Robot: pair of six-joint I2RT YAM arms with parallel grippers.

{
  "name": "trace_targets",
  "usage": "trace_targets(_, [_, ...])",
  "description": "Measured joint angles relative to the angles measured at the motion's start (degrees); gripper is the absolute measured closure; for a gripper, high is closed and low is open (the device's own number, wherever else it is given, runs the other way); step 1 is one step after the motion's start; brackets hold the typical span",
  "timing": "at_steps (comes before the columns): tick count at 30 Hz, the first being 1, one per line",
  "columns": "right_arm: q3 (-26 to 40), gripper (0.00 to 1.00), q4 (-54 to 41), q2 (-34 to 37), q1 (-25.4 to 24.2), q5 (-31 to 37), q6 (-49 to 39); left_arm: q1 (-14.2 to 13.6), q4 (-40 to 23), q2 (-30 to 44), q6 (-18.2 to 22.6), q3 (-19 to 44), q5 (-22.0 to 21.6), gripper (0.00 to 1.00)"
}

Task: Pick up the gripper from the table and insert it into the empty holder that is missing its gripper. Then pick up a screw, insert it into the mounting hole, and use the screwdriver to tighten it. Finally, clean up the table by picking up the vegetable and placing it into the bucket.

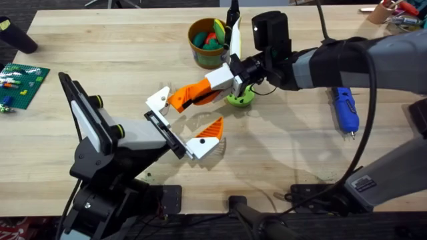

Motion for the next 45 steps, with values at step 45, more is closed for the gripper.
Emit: trace_targets(45, [0.51,0.981,2.23,0.00,1.99,-0.22,-0.60,0.26,0.79,0.32,-0.22,0.14,-2.18,0.014])
